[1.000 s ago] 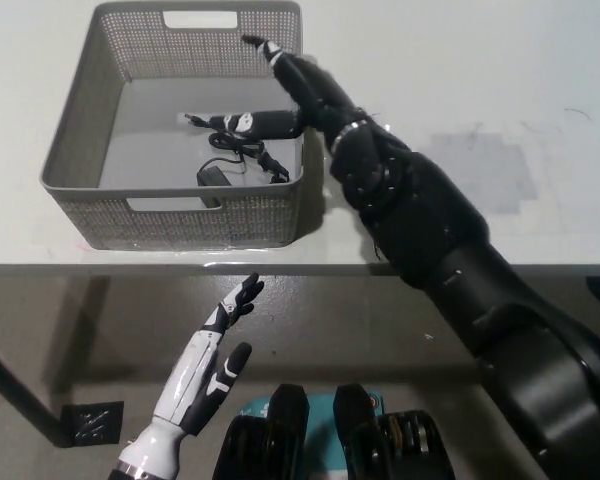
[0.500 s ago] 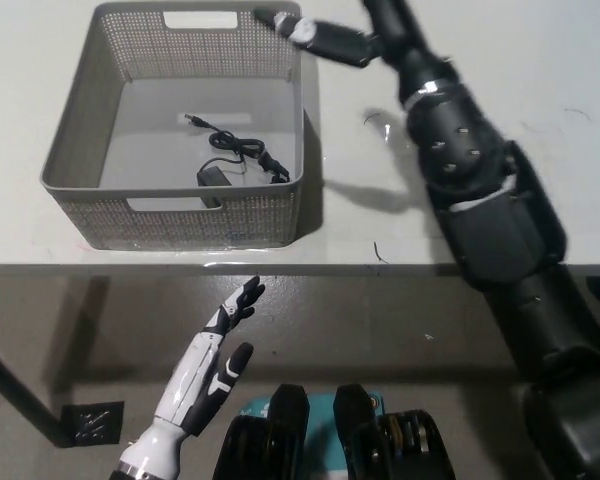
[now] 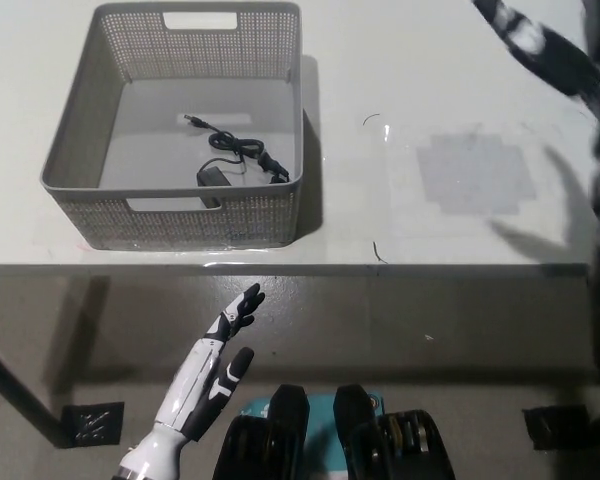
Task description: Use the right hand to pick up a black power cord and place it into a container on the left hand side
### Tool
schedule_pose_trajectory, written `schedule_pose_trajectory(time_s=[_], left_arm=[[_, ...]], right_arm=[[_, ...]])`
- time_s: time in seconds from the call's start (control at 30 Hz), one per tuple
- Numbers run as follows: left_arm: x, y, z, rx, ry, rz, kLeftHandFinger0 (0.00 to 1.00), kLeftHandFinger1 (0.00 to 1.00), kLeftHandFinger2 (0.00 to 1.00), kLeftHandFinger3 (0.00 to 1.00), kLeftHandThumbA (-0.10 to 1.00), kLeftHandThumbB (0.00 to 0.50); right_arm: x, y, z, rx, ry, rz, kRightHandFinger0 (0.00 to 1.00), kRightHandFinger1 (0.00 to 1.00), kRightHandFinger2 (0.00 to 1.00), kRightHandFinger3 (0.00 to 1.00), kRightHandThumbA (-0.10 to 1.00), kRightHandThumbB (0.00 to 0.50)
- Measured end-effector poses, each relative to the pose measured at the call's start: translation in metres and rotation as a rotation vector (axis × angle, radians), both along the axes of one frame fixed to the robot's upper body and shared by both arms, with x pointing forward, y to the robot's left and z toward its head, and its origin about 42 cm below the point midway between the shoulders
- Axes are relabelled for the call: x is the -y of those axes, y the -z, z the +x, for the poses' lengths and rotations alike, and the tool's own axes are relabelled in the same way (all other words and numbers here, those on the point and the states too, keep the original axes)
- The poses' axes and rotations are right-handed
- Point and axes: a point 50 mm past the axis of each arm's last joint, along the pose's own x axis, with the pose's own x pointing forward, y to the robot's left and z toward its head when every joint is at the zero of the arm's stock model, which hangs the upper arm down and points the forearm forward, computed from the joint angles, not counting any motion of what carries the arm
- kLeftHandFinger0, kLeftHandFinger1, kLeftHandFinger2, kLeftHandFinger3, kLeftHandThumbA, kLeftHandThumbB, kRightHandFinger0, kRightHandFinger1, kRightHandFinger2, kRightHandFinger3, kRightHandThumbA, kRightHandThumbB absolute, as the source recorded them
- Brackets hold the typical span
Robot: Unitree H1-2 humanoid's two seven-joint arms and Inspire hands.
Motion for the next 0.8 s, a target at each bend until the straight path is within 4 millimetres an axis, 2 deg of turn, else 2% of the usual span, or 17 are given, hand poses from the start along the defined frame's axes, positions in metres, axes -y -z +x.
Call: schedule_pose_trajectory(time_s=[0.1, 0.13, 0.2, 0.23, 0.3, 0.33, 0.4, 0.43, 0.53, 0.57, 0.6, 0.63, 0.67, 0.7, 0.73, 0.8], left_arm=[[-0.001, 0.0, 0.0, -0.001, -0.001, -0.002, 1.0, 1.0, 1.0, 1.0, 1.0, 0.161], [-0.001, 0.0, 0.0, -0.001, -0.001, -0.003, 1.0, 1.0, 1.0, 1.0, 1.0, 0.157], [-0.001, 0.0, 0.0, 0.0, -0.001, -0.004, 1.0, 1.0, 1.0, 1.0, 1.0, 0.163], [-0.001, 0.0, 0.0, 0.0, -0.001, -0.005, 1.0, 1.0, 1.0, 1.0, 1.0, 0.172], [-0.001, 0.0, 0.0, 0.001, -0.002, -0.006, 1.0, 1.0, 1.0, 1.0, 1.0, 0.175], [-0.001, 0.0, 0.0, 0.001, -0.002, -0.007, 1.0, 1.0, 1.0, 1.0, 1.0, 0.17], [-0.002, 0.0, -0.001, 0.002, -0.002, -0.008, 1.0, 1.0, 1.0, 1.0, 1.0, 0.162], [-0.002, 0.0, -0.001, 0.002, -0.002, -0.008, 1.0, 1.0, 1.0, 1.0, 1.0, 0.162], [-0.002, 0.0, -0.001, 0.005, -0.001, -0.009, 1.0, 1.0, 1.0, 1.0, 1.0, 0.158], [-0.002, 0.0, 0.0, 0.006, -0.001, -0.009, 1.0, 1.0, 1.0, 1.0, 1.0, 0.155], [-0.002, 0.0, 0.0, 0.006, -0.001, -0.009, 1.0, 1.0, 1.0, 1.0, 1.0, 0.155], [-0.002, 0.0, 0.0, 0.008, 0.0, -0.009, 1.0, 1.0, 1.0, 1.0, 1.0, 0.155], [-0.002, -0.001, 0.001, 0.009, 0.0, -0.009, 1.0, 1.0, 1.0, 1.0, 1.0, 0.153], [-0.003, -0.001, 0.001, 0.01, 0.0, -0.009, 1.0, 1.0, 1.0, 1.0, 1.0, 0.149], [-0.003, -0.001, 0.001, 0.01, 0.0, -0.009, 1.0, 1.0, 1.0, 1.0, 1.0, 0.149], [-0.002, -0.001, 0.001, 0.012, 0.0, -0.009, 1.0, 1.0, 1.0, 1.0, 1.0, 0.156]], right_arm=[[0.014, 0.04, -0.021, -0.08, -0.014, 0.008, 1.0, 1.0, 1.0, 1.0, 1.0, 0.35], [0.018, 0.053, -0.028, -0.107, -0.018, 0.012, 1.0, 1.0, 1.0, 1.0, 1.0, 0.325], [0.021, 0.076, -0.042, -0.156, -0.024, 0.02, 1.0, 1.0, 1.0, 1.0, 1.0, 0.33], [0.022, 0.086, -0.047, -0.179, -0.028, 0.024, 1.0, 1.0, 1.0, 1.0, 1.0, 0.314], [0.02, 0.109, -0.059, -0.227, -0.047, 0.034, 1.0, 1.0, 1.0, 1.0, 1.0, 0.322], [0.02, 0.112, -0.06, -0.232, -0.049, 0.034, 1.0, 1.0, 1.0, 1.0, 1.0, 0.34], [0.015, 0.132, -0.067, -0.278, -0.064, 0.038, 1.0, 1.0, 1.0, 1.0, 1.0, 0.347], [0.008, 0.15, -0.072, -0.323, -0.083, 0.044, 1.0, 1.0, 1.0, 1.0, 1.0, 0.364], [-0.005, 0.182, -0.082, -0.409, -0.125, 0.051, 1.0, 1.0, 1.0, 1.0, 1.0, 0.361], [-0.009, 0.191, -0.086, -0.433, -0.139, 0.052, 1.0, 1.0, 1.0, 1.0, 1.0, 0.364], [-0.009, 0.191, -0.086, -0.433, -0.139, 0.052, 1.0, 1.0, 1.0, 1.0, 1.0, 0.366], [-0.017, 0.207, -0.092, -0.479, -0.169, 0.056, 1.0, 1.0, 1.0, 1.0, 1.0, 0.363], [-0.021, 0.215, -0.095, -0.501, -0.183, 0.059, 1.0, 1.0, 1.0, 1.0, 1.0, 0.358], [-0.024, 0.223, -0.098, -0.521, -0.196, 0.061, 1.0, 1.0, 1.0, 1.0, 1.0, 0.345], [-0.025, 0.225, -0.099, -0.528, -0.201, 0.061, 1.0, 1.0, 1.0, 1.0, 1.0, 0.271], [-0.031, 0.242, -0.105, -0.576, -0.227, 0.074, 1.0, 1.0, 1.0, 1.0, 1.0, 0.236]])
